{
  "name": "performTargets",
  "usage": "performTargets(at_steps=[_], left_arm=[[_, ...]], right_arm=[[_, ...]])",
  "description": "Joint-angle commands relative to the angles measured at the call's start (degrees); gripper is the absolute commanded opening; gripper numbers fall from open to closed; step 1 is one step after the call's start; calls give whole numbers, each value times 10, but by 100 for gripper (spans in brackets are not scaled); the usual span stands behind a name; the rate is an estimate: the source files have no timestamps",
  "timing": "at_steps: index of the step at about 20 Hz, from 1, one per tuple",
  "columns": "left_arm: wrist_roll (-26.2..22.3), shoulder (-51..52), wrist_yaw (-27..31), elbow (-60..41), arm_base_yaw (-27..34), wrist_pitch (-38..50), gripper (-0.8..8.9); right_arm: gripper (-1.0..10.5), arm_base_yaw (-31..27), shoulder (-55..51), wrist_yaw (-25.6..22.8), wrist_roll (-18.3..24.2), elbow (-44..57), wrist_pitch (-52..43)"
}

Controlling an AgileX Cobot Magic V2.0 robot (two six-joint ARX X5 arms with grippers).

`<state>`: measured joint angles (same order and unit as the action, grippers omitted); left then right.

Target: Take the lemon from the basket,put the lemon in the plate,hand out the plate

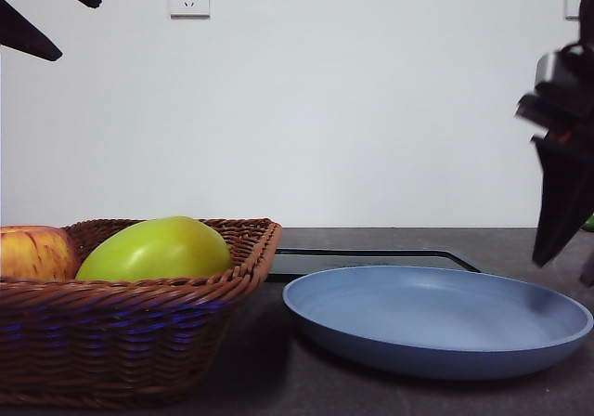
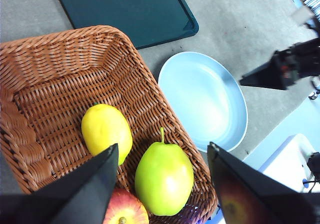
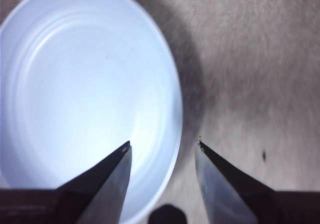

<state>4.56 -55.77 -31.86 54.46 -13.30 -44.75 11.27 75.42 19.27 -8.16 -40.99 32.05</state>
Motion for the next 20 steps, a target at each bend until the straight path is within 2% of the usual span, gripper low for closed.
performTargets(at_steps=[1, 3, 5, 9, 15, 18, 20], left_arm=[[4, -6, 2, 12, -3, 0, 311], [4, -6, 2, 12, -3, 1, 311], [4, -6, 3, 12, -3, 1, 311], [4, -6, 3, 12, -3, 2, 311], [3, -6, 3, 12, -11, 16, 311], [9, -10, 3, 12, -26, 37, 311], [32, -27, 2, 12, -41, 47, 311]], right_arm=[[220, 2, 43, 0, -11, -2, -30], [219, 3, 71, 5, -15, -2, -46], [200, 4, 87, 31, -17, -2, -60], [15, 4, 90, 31, -24, -2, -68], [3, -5, 58, 33, -44, -2, -60], [3, -18, -3, 33, -45, -2, -36], [3, -27, -57, 33, -45, -2, -13]])
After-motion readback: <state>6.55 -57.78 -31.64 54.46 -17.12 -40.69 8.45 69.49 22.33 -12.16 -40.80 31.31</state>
